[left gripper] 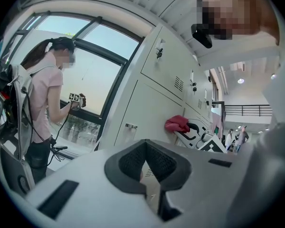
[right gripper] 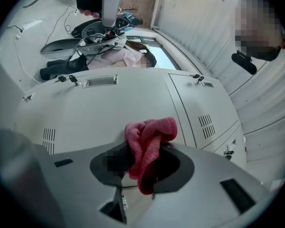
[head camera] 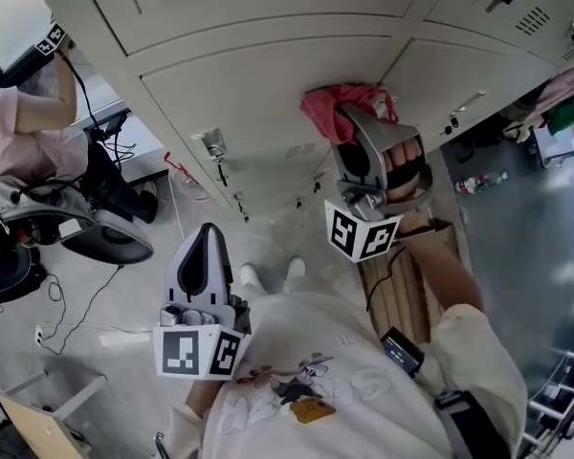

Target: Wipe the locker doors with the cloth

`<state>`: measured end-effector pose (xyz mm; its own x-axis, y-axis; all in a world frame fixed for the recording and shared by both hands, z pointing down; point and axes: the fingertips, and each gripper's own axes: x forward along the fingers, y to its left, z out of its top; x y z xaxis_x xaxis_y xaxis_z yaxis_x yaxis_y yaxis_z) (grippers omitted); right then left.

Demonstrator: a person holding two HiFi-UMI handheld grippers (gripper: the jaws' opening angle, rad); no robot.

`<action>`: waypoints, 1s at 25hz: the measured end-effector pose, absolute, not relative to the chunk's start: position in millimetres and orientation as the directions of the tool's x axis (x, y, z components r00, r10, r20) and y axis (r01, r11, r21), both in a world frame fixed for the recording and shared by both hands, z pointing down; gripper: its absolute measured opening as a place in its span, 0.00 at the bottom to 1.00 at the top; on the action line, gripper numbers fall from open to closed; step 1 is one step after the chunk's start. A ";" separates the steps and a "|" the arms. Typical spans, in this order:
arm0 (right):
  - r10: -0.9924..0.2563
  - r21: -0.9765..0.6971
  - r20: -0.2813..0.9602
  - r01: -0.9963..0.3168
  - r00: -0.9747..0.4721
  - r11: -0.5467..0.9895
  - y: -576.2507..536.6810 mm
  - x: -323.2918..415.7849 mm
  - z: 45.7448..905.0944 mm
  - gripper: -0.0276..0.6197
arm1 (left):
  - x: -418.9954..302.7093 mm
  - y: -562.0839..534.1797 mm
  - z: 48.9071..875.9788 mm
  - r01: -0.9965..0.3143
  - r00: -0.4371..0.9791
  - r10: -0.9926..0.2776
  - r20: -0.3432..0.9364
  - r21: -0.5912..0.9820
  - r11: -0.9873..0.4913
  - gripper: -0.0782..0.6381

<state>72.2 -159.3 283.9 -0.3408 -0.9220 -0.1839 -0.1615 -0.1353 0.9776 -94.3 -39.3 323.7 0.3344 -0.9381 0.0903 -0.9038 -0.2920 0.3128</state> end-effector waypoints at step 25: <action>-0.932 0.989 -0.025 -0.142 -0.363 0.029 -168.5 67.6 380.6 0.23 | -92.0 -52.1 329.3 -0.910 0.318 -0.942 0.109 0.313 -0.271 0.12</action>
